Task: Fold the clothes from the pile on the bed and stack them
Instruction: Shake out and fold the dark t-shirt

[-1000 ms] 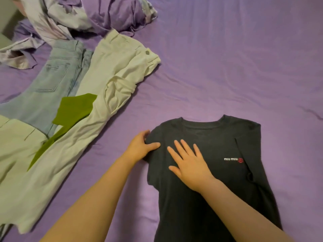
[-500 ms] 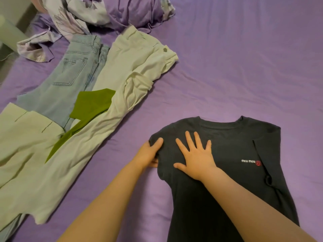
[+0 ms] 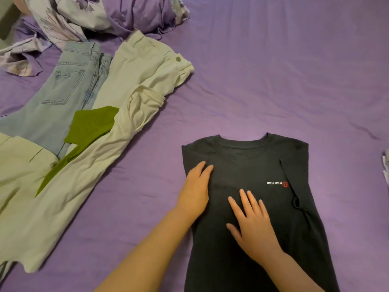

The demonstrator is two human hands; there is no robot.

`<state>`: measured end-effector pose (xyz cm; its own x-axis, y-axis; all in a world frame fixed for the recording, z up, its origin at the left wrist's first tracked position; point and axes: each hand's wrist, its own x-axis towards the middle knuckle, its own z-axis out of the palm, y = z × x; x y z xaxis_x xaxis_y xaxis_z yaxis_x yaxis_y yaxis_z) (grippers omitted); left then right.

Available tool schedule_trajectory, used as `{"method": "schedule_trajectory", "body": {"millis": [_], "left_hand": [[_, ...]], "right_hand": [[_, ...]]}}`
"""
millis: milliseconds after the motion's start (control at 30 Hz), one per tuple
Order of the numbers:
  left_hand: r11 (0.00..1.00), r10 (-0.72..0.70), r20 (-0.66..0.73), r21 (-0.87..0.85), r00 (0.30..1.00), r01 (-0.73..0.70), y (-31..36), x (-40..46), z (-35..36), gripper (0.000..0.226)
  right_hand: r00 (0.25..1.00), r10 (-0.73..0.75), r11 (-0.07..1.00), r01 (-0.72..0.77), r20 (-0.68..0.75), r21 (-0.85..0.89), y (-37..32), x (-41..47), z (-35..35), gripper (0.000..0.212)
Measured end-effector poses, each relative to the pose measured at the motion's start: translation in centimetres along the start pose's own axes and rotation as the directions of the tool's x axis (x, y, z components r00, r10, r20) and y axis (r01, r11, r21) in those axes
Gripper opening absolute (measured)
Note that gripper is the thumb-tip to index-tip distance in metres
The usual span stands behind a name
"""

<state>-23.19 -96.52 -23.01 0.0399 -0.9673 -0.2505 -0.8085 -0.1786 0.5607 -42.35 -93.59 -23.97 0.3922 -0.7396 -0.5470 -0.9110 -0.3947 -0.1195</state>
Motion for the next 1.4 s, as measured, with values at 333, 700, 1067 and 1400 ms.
{"method": "schedule_trajectory", "body": {"millis": [333, 700, 1067, 1400], "left_hand": [[0.879, -0.014, 0.291, 0.459, 0.957, -0.126, -1.5, -0.2, 1.1, 0.07], [0.353, -0.728, 0.187, -0.722, 0.66, 0.594, 0.7, -9.9, 3.1, 0.016], [0.083, -0.703, 0.404, -0.771, 0.585, 0.631, 3.5, -12.8, 4.1, 0.023], [0.061, -0.765, 0.314, -0.834, 0.563, 0.548, 1.6, -15.2, 3.9, 0.016]], "right_hand": [[0.995, -0.028, 0.999, 0.031, 0.094, -0.023, 1.3, -0.5, 0.4, 0.077], [0.993, 0.117, 0.992, -0.116, -0.03, 0.045, 5.0, -8.0, 2.9, 0.061], [0.975, 0.102, 0.978, -0.062, -0.195, 0.197, 4.9, -9.0, 3.5, 0.031], [0.993, 0.034, 0.945, 0.004, -0.112, 0.326, -1.2, -11.1, 7.4, 0.029]]}}
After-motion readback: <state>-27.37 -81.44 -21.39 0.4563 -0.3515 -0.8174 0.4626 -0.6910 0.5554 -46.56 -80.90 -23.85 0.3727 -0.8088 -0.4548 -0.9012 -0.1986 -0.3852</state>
